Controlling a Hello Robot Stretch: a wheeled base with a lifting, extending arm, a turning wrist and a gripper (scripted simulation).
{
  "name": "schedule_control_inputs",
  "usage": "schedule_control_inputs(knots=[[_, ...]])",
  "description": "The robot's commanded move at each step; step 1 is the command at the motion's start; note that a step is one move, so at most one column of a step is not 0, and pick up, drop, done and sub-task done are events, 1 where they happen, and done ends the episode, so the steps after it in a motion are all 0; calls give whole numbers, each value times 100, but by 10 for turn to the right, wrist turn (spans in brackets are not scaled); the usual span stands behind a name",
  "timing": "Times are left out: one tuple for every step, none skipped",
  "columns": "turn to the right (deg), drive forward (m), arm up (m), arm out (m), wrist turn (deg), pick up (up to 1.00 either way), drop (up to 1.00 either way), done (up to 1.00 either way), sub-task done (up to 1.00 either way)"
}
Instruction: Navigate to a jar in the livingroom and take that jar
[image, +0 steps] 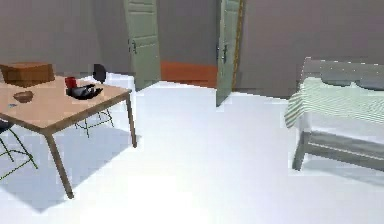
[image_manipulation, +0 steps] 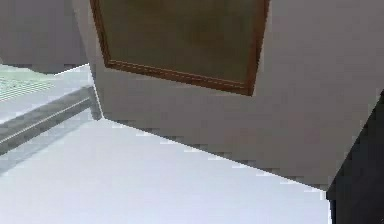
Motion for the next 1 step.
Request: schedule_control_inputs(knots=[[0, 100, 0, 0, 0, 0, 0, 0, 0]])
